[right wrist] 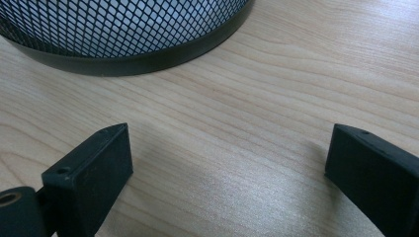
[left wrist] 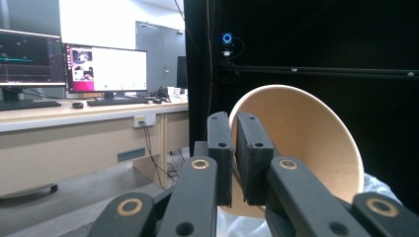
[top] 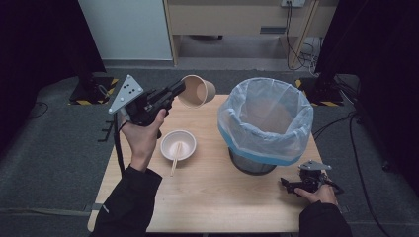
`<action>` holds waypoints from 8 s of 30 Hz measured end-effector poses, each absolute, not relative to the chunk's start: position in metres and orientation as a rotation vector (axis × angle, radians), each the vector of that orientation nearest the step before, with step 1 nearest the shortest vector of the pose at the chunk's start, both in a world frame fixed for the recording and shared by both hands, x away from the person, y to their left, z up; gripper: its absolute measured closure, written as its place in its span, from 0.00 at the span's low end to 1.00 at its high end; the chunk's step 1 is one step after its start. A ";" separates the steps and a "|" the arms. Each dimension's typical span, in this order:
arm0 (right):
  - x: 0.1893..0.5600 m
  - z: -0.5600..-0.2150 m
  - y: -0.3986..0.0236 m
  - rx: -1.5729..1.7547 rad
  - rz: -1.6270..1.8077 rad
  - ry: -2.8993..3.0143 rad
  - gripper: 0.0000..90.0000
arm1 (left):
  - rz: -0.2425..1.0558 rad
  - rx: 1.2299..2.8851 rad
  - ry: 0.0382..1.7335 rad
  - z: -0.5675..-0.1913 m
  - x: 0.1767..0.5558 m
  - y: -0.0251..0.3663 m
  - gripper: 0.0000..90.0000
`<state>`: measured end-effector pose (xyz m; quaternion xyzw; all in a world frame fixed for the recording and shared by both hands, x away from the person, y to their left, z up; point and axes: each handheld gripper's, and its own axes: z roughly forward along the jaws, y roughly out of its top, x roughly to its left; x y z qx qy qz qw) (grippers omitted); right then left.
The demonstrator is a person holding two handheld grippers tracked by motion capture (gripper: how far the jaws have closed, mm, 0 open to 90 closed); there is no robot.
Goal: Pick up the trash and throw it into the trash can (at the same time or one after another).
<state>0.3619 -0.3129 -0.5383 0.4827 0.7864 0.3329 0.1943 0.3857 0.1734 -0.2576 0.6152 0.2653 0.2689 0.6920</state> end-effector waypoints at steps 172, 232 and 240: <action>0.361 -0.538 -0.312 1.328 0.935 2.223 0.04 | 0.452 1.857 1.058 -0.473 0.332 0.262 0.47; 0.362 -0.539 -0.312 1.320 0.937 2.228 0.04 | 0.467 1.906 1.079 -0.483 0.374 0.238 0.43; 0.362 -0.538 -0.312 1.323 0.937 2.229 0.04 | 0.478 1.924 1.054 -0.484 0.376 0.231 0.40</action>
